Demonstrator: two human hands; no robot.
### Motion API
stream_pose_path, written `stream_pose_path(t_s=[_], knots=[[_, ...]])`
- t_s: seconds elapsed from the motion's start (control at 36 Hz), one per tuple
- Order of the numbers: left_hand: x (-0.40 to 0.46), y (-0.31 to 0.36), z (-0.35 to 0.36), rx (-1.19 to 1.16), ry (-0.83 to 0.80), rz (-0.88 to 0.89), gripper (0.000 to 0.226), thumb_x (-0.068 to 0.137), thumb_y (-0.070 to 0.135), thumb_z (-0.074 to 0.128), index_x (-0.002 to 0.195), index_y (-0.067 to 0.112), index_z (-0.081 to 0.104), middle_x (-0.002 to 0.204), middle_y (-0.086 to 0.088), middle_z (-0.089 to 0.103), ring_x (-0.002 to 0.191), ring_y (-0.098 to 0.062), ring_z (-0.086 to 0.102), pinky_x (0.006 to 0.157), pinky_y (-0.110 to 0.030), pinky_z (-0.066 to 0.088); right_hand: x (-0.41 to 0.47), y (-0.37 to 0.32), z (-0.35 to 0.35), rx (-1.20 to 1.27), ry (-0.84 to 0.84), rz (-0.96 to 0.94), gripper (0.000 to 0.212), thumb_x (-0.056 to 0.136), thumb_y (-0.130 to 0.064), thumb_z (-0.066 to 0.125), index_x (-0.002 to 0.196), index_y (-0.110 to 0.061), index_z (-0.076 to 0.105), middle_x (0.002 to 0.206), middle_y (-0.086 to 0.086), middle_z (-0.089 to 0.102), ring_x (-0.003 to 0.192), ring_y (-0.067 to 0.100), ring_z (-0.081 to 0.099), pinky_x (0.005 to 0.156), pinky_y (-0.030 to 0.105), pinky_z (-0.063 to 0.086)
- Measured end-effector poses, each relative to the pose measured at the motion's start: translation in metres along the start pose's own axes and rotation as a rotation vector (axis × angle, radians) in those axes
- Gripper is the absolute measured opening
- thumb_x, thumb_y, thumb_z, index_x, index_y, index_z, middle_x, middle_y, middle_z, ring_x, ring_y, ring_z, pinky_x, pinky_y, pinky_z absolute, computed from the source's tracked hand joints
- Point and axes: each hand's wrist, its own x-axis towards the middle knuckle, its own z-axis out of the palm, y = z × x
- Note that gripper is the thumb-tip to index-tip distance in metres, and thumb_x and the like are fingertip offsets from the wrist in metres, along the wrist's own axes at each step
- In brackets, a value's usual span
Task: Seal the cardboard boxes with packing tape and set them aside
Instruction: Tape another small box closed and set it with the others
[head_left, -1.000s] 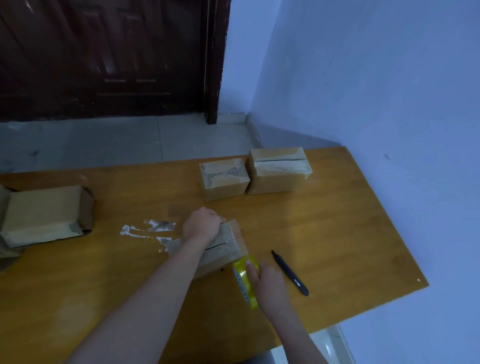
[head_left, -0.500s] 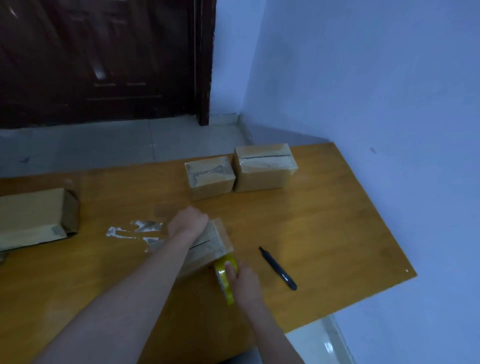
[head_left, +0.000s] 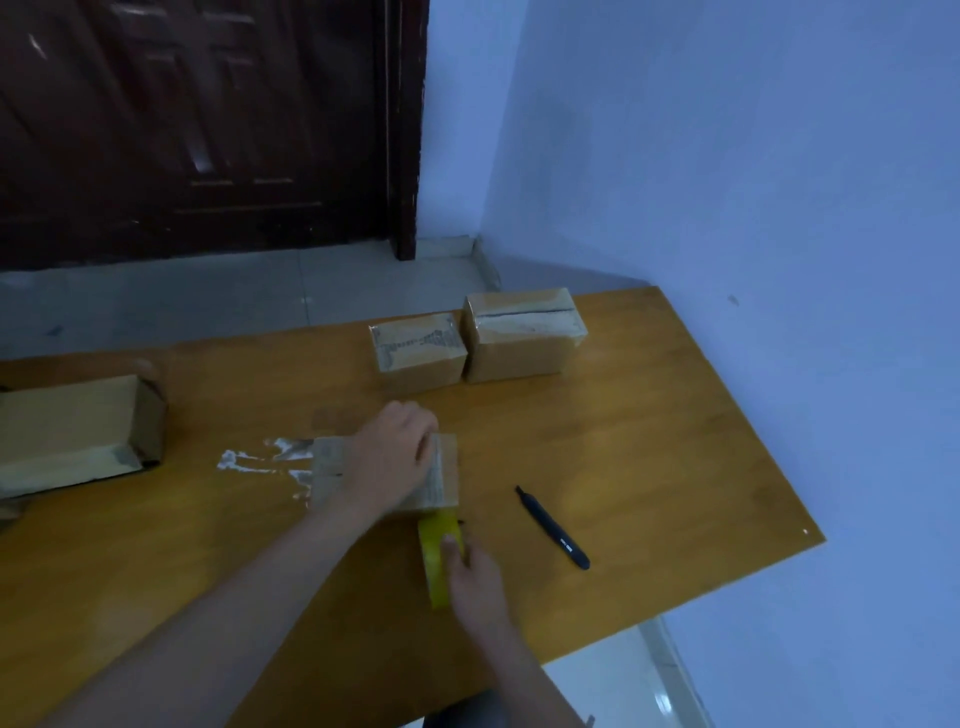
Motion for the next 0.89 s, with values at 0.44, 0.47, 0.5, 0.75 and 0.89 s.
stream_pose_path(t_s=[0.44,0.47,0.5,0.75,0.89], knots=[[-0.076,0.007,0.0,0.312,-0.601,0.094,0.075,0.089,0.065,0.025,0.136,0.013,0.051,0.138,-0.003,0.051,0.128,-0.023,0.048,0.101,-0.04,0.045,-0.009,0.026,0.008,-0.046,0.091,-0.029,0.042,0.096,-0.044,0.047,0.087,-0.005,0.059,0.076,0.012,0.059,0.067,0.018,0.052,0.059,0.031,0.039],[-0.077,0.006,0.0,0.314,-0.605,0.101,0.075,0.088,0.065,0.026,0.136,0.012,0.051,0.138,-0.004,0.051,0.128,-0.024,0.048,0.101,-0.041,0.045,-0.009,0.026,0.01,-0.059,0.102,-0.015,0.043,0.096,-0.043,0.047,0.089,-0.003,0.059,0.077,0.013,0.06,0.068,0.018,0.052,0.059,0.032,0.039],[-0.077,0.004,0.001,0.309,-0.601,0.103,0.075,0.088,0.065,0.027,0.136,0.011,0.051,0.138,-0.005,0.051,0.128,-0.024,0.048,0.102,-0.041,0.045,-0.009,0.025,0.012,-0.055,0.109,0.002,0.04,0.097,-0.041,0.047,0.088,-0.004,0.059,0.076,0.011,0.058,0.067,0.017,0.051,0.058,0.03,0.038],[-0.068,0.002,-0.003,0.307,-0.579,0.109,0.088,0.087,0.073,0.02,0.152,0.014,0.02,0.158,-0.003,0.02,0.146,-0.022,0.017,0.116,-0.035,0.012,-0.002,0.022,-0.002,0.104,-0.083,0.033,0.032,0.096,-0.042,0.047,0.105,-0.013,0.058,0.088,-0.003,0.058,0.081,0.01,0.055,0.07,0.021,0.042],[-0.069,0.002,0.003,0.256,-0.583,0.079,0.099,0.075,0.076,0.007,0.153,0.016,0.012,0.16,-0.001,0.012,0.147,-0.021,0.008,0.112,-0.032,-0.004,0.023,0.032,-0.037,0.075,0.231,0.063,0.036,0.094,-0.034,0.055,0.117,-0.007,0.054,0.11,0.004,0.057,0.105,0.021,0.054,0.081,0.028,0.041]])
